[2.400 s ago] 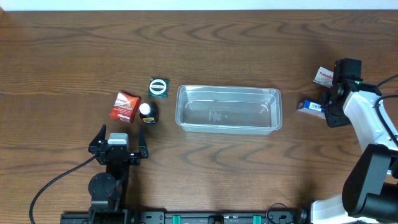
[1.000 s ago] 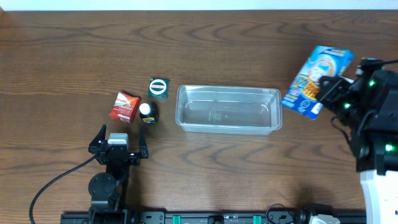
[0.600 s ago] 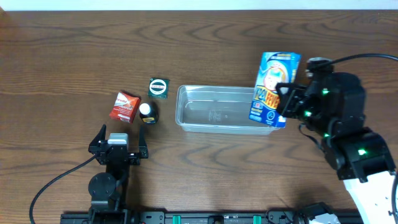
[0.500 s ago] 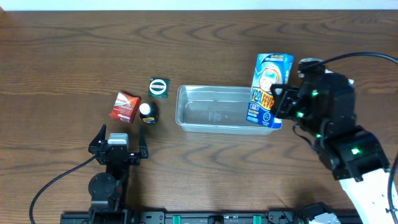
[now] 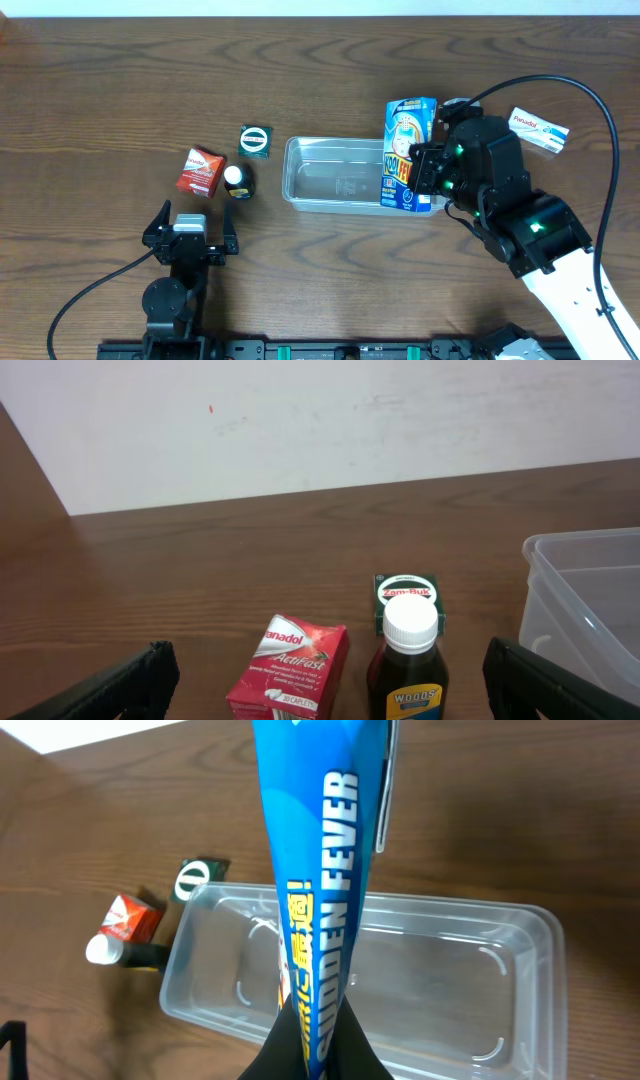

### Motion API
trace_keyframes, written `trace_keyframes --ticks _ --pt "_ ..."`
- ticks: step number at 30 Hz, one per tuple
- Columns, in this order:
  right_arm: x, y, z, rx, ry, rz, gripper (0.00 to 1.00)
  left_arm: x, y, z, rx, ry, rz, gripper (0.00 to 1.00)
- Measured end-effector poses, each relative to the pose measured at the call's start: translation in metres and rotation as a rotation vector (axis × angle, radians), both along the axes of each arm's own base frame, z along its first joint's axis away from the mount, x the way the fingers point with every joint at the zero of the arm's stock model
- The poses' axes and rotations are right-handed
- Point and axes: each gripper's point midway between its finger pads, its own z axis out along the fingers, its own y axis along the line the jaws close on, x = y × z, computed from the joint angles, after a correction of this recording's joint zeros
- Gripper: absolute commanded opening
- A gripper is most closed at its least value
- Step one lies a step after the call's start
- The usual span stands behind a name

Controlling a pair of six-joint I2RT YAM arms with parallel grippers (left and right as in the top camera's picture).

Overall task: Pack container
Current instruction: 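Lift the blue box and carry it left over the clear container, then lower the blue box into the container with the right gripper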

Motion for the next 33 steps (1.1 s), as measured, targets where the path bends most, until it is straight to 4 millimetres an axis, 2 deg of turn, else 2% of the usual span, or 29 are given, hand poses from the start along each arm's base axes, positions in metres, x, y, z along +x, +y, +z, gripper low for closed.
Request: trace_keyframes --ticks 6,11,23,26,33 --pt "0.005 0.006 0.008 0.039 -0.03 0.005 0.01 0.0 0.0 0.0 0.0 0.0 0.0 0.98" --pt "0.018 0.009 0.014 0.122 -0.035 -0.072 0.01 0.0 0.0 0.0 0.0 0.0 0.0 0.98" --pt "0.043 -0.036 -0.02 0.214 0.061 -0.589 0.01 0.0 0.0 0.0 0.0 0.0 0.0 0.98" --pt "0.041 -0.042 -0.028 0.259 0.101 -0.689 0.01 0.0 0.0 0.0 0.0 0.0 0.0 0.98" --pt "0.022 -0.054 -0.062 0.332 0.256 -0.933 0.01 0.0 0.0 0.0 0.0 0.0 0.0 0.98"
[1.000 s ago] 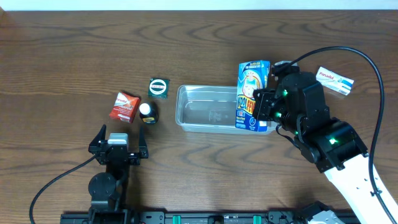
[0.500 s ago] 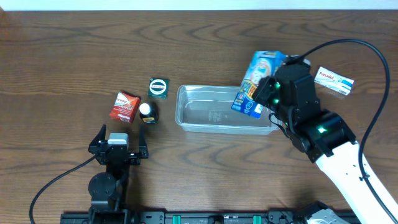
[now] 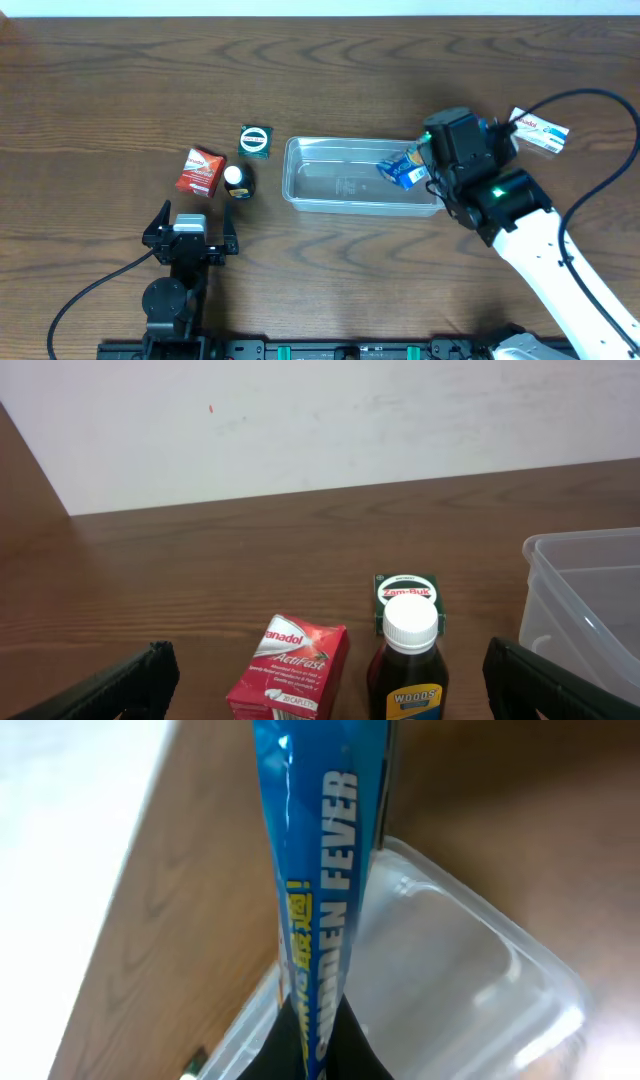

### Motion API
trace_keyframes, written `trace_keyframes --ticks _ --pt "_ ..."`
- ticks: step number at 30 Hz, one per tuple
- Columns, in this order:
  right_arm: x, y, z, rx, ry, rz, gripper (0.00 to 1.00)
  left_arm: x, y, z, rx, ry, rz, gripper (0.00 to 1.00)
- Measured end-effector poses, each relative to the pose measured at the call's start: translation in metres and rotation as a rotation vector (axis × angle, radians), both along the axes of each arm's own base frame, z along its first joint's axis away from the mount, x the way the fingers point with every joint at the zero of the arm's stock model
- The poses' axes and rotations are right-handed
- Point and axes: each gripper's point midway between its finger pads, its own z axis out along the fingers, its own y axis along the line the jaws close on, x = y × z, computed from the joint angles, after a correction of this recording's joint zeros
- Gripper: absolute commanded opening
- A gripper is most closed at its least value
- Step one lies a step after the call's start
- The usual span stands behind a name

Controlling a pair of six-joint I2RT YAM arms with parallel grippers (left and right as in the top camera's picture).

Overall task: Pack container
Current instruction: 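Lower the blue box into the container with the right gripper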

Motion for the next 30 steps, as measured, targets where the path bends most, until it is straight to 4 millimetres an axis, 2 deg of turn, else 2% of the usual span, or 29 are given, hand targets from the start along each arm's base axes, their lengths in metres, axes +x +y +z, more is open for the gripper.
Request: trace_keyframes --ticks 5,15,20,26,30 --pt "-0.011 0.002 -0.014 0.047 0.062 -0.085 0.01 0.0 0.0 0.0 0.0 0.0 0.0 0.98" --pt "-0.012 0.023 -0.012 0.14 0.047 -0.105 0.01 0.0 0.0 0.0 0.0 0.0 0.0 0.98" --pt "-0.014 0.024 -0.014 0.184 0.06 -0.152 0.01 0.0 0.0 0.0 0.0 0.0 0.0 0.98" --pt "-0.016 0.028 -0.031 0.216 0.118 -0.214 0.01 0.0 0.0 0.0 0.0 0.0 0.0 0.98" --pt "-0.01 0.034 -0.041 0.235 0.134 -0.232 0.01 0.0 0.0 0.0 0.0 0.0 0.0 0.98"
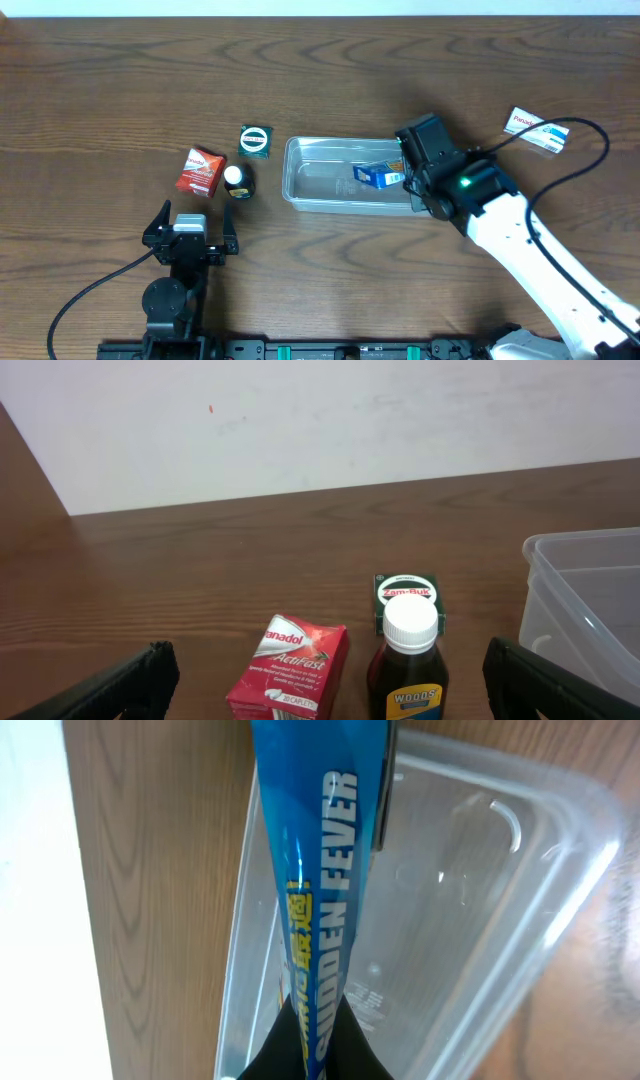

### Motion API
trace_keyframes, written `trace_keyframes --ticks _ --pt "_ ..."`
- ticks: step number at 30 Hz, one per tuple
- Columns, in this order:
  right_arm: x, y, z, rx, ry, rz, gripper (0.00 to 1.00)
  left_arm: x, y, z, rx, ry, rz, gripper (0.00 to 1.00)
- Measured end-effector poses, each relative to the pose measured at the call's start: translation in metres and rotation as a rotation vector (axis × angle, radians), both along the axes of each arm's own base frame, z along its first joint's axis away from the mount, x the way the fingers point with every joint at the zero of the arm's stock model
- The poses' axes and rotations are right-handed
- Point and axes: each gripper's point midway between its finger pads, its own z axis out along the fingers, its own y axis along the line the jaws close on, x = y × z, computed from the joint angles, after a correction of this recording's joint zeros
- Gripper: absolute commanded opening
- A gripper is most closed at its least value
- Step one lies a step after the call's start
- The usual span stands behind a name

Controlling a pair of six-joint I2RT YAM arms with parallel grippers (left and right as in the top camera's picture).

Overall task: Pack container
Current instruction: 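Lower the blue box into the container with the right gripper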

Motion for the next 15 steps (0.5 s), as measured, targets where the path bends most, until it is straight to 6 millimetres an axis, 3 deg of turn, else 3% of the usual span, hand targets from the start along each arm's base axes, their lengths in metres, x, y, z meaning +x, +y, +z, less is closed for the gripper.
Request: trace_keyframes --ticks 15 --pt "0.011 0.007 -0.021 0.003 0.024 -0.026 0.01 0.0 0.0 0.0 0.0 0.0 0.0 0.98"
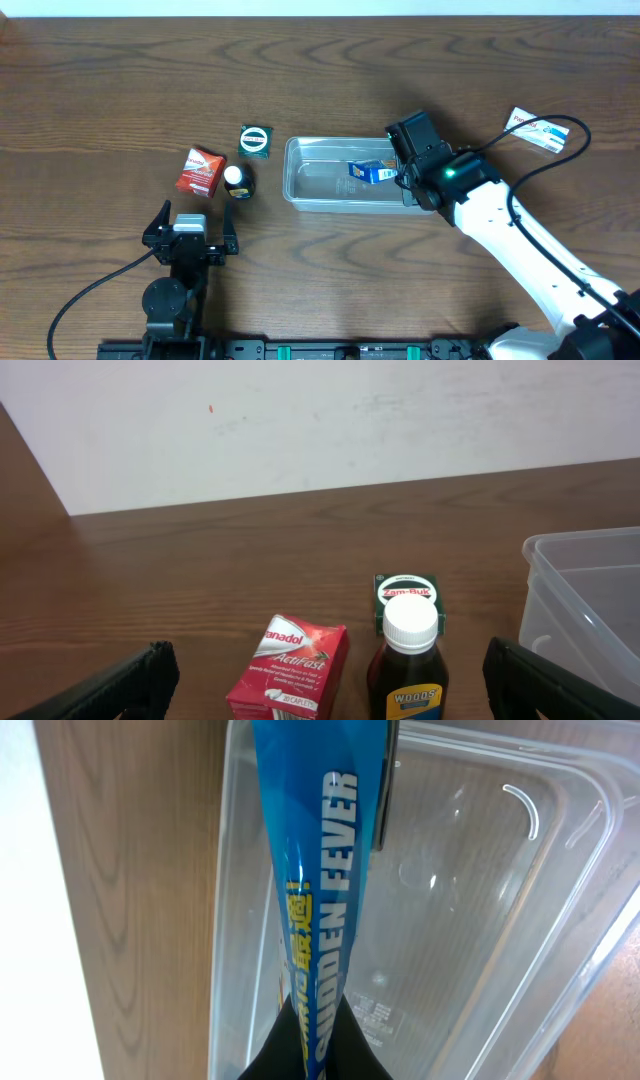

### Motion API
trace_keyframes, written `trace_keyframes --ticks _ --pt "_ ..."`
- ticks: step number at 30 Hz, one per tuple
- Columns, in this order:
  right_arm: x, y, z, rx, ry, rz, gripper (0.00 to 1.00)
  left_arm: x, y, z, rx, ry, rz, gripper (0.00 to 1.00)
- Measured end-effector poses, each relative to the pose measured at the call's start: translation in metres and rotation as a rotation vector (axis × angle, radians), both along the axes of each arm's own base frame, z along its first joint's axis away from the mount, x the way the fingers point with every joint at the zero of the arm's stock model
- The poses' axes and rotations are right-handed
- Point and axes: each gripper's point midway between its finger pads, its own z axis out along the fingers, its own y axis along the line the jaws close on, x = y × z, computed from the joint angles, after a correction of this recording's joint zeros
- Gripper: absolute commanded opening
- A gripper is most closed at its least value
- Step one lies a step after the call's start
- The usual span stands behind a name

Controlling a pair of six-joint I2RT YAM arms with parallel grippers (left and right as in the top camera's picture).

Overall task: Pack container
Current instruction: 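Lower the blue box into the container with the right gripper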

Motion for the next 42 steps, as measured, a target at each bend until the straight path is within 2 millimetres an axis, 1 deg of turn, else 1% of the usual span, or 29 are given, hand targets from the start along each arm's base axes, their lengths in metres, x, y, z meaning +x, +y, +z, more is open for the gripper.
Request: trace_keyframes --ticks 7,8,10,12,25,27,29,30,36,42 --pt "0.0 0.0 -0.01 -0.015 0.025 -0.001 0.01 0.0 0.0 0.0 0.0 0.0 0.0 0.98" --pt "0.0 0.0 -0.01 -0.015 0.026 0.0 0.03 0.0 0.0 0.0 0.0 0.0 0.0 0.98" --pt "0.0 0.0 -0.01 -0.013 0.026 -0.005 0.1 0.0 0.0 0.0 0.0 0.0 0.0 0.98" --pt "0.001 0.0 -0.01 -0.011 0.023 -0.007 0.13 0.0 0.0 0.0 0.0 0.0 0.0 0.98" --pt "0.001 0.0 -0.01 -0.012 0.023 -0.007 0.17 0.0 0.0 0.0 0.0 0.0 0.0 0.98" --pt "0.001 0.0 -0.01 -0.012 0.022 -0.007 0.19 0.0 0.0 0.0 0.0 0.0 0.0 0.98" --pt "0.002 0.001 -0.01 -0.008 0.019 -0.01 0.27 0.0 0.0 0.0 0.0 0.0 0.0 0.98" --pt "0.003 0.001 -0.009 -0.005 0.016 -0.011 0.29 0.0 0.0 0.0 0.0 0.0 0.0 0.98" --pt "0.01 0.012 -0.005 0.036 -0.013 0.026 0.27 0.0 0.0 0.0 0.0 0.0 0.0 0.98" --pt "0.009 0.016 -0.005 0.048 -0.007 0.043 0.23 0.0 0.0 0.0 0.0 0.0 0.0 0.98"
